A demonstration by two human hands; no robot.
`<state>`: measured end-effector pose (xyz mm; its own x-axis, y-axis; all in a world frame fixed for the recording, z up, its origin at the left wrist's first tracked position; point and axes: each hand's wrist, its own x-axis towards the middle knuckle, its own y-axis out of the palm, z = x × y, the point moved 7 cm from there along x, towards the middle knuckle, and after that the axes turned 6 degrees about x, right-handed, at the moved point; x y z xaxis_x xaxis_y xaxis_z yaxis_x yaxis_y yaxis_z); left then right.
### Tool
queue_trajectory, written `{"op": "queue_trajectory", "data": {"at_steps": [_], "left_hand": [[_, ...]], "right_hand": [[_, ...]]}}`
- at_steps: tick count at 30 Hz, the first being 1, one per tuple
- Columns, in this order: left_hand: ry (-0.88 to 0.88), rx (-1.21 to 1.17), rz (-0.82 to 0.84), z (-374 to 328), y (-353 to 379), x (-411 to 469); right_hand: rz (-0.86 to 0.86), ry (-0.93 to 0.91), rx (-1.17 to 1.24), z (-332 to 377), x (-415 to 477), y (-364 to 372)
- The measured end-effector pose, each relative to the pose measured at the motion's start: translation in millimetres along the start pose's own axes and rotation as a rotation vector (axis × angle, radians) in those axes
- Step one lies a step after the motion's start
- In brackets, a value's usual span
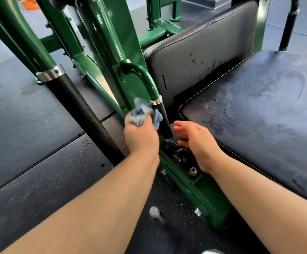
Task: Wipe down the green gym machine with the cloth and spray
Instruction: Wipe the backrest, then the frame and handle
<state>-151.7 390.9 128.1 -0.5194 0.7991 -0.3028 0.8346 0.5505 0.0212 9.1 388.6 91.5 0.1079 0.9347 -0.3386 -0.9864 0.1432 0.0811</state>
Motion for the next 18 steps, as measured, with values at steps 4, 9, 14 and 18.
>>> {"op": "queue_trajectory", "data": {"at_steps": [4,9,14,18], "left_hand": [[0.233,0.229,0.071,-24,22,7],[0.033,0.499,0.240,52,18,-12],[-0.342,0.163,0.200,93,31,-1],[-0.626,0.000,0.262,94,34,0]], "right_hand": [[-0.034,0.207,0.148,-7,15,2],[-0.041,0.391,0.128,-19,21,-4],[0.049,0.464,0.124,-39,22,3],[-0.008,0.415,0.058,-35,19,7]]}}
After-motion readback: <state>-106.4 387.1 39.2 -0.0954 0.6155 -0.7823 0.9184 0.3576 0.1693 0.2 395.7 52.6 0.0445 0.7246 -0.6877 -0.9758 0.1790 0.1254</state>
